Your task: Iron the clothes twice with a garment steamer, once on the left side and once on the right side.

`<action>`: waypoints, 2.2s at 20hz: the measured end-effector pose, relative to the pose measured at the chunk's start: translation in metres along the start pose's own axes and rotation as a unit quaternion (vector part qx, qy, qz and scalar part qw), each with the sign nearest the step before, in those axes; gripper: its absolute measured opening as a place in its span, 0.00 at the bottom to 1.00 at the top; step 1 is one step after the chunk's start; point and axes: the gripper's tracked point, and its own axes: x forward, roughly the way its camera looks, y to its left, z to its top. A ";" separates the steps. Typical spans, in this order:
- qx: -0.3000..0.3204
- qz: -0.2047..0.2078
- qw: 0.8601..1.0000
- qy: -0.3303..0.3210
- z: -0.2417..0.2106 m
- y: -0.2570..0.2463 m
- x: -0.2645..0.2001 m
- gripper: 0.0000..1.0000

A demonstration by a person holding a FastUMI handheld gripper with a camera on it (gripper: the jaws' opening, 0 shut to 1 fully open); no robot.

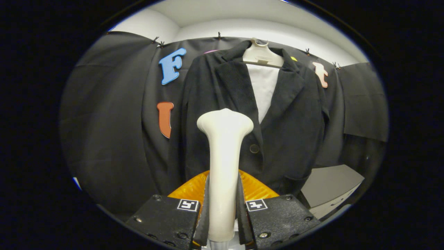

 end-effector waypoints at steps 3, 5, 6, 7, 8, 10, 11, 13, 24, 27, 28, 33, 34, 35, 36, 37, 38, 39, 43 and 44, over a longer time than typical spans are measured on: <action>0.000 0.003 1.000 0.015 -0.020 0.001 0.001 0.36; -0.003 0.004 1.000 0.023 -0.032 0.002 0.000 0.36; -0.004 0.006 1.000 0.029 -0.039 0.002 0.000 0.36; -0.005 0.005 0.999 0.033 -0.044 0.002 0.001 0.36; -0.006 0.005 0.999 0.036 -0.050 0.001 0.001 0.36; -0.008 0.005 0.999 0.043 -0.061 0.000 0.001 0.36; -0.008 0.006 0.999 0.048 -0.066 0.000 0.002 0.36; -0.010 0.008 0.998 0.058 -0.077 0.001 0.004 0.36; -0.017 0.016 0.993 0.114 -0.157 0.001 0.001 0.36; -0.022 0.019 0.992 0.126 -0.182 -0.003 0.001 0.36; -0.021 0.021 0.991 0.132 -0.191 -0.004 0.002 0.36; -0.027 0.027 0.987 0.158 -0.234 -0.006 0.000 0.36; -0.029 0.030 0.985 0.165 -0.244 -0.006 -0.001 0.36; -0.029 0.032 0.984 0.171 -0.253 -0.005 -0.001 0.36; -0.031 0.035 0.983 0.178 -0.262 -0.005 -0.002 0.36; -0.035 0.036 0.982 0.184 -0.270 -0.006 -0.003 0.36; -0.039 0.036 0.980 0.190 -0.276 -0.005 -0.005 0.36; -0.040 0.038 0.979 0.195 -0.283 -0.006 -0.007 0.36; -0.038 0.043 0.978 0.203 -0.286 -0.005 -0.010 0.36; -0.035 0.046 0.978 0.202 -0.284 -0.006 -0.012 0.36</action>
